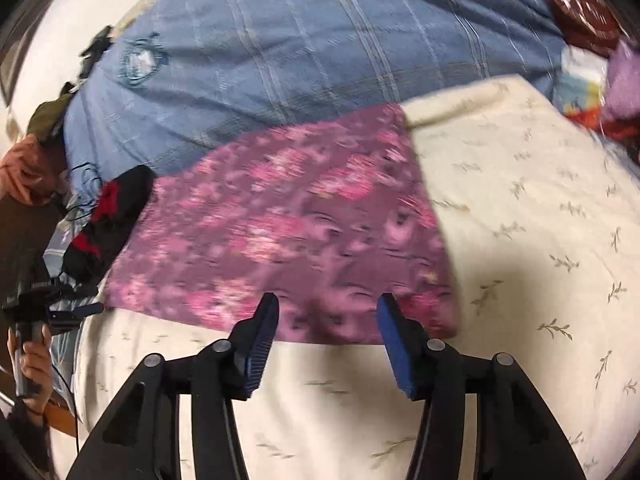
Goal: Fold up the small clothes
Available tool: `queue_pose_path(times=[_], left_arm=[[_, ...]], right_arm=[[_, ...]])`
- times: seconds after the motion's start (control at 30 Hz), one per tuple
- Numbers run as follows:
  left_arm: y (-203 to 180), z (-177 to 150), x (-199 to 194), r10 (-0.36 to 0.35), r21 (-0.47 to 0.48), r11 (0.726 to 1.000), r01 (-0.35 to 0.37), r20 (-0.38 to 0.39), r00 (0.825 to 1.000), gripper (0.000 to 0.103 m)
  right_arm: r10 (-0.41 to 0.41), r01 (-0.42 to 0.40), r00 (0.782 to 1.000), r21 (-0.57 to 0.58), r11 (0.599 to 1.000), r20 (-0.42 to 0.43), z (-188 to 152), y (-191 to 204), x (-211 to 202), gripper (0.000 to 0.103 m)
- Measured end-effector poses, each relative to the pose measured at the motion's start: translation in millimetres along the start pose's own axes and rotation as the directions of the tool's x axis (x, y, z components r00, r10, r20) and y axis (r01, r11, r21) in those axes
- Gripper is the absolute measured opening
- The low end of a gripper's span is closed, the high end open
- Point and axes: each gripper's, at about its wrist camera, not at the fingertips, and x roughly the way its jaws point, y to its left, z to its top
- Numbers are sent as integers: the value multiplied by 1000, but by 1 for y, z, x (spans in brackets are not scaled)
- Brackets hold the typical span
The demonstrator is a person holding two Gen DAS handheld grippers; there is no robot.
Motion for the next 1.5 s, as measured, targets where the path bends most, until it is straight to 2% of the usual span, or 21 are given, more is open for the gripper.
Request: queue_pose_path(times=[0.03,0.07,0.13,0.27,0.37,0.5,0.57,0.7,0.77,0.8,0.83,0.93,1.13,1.3,1.43,1.47,1.5], left_arm=[[3,-1,-2,-22,-25,999,22,0,1000,63],[4,-1,-1,-51,-49,998,51,-8,999,65],[8,-6,4,-88,-76,994,84,-40,995,66],[14,-7,29,-114,-125,987,101,-97,989,66],[14,3,33,-162,-158,976,148,-80,983,66],[18,19,31,-160,-174,974,145,-78,984,66],[19,29,34,-153,-182,974,135,-87,984,66],[16,47,28,-156,-134,981,143,-93,983,66],[15,55,18,-151,-88,985,145,-61,987,66],[15,59,16,-149,-76,987,145,-52,987,72],[15,64,16,-138,-69,989,134,-54,989,82],[12,85,30,-66,-39,997,63,-82,994,82],[-22,129,74,7,61,998,4,-179,984,82],[-59,148,111,94,197,979,-48,-234,968,83],[-79,154,129,174,305,948,-92,-250,952,82],[-85,152,130,182,338,937,-91,-247,952,81],[-91,151,131,181,366,927,-83,-242,953,64]], right_arm=[[6,-6,1000,-29,1000,-2,-2,11,0,63],[11,-12,1000,-74,997,-12,-4,29,4,63],[20,-25,999,-133,991,-36,-10,54,13,63],[45,-61,996,-239,969,-75,-23,106,31,62],[42,-65,996,-314,947,-78,-30,137,37,63],[21,-42,999,-476,879,-50,-40,183,47,66],[16,-36,999,-513,858,-42,-41,199,54,68],[-9,-11,999,-572,820,-33,-42,227,72,69],[-44,30,999,-635,772,-6,-49,244,81,70],[-55,47,998,-661,749,9,-52,250,85,71],[-67,65,997,-696,715,25,-58,260,90,71],[-96,108,994,-753,649,60,-71,281,104,71],[-150,243,970,-823,513,193,-82,307,122,74],[-162,310,951,-836,453,265,-78,313,133,77],[-147,325,946,-841,433,289,-71,314,141,76],[-144,328,945,-839,434,295,-68,314,142,73],[-139,327,945,-839,435,297,-65,313,144,59]])
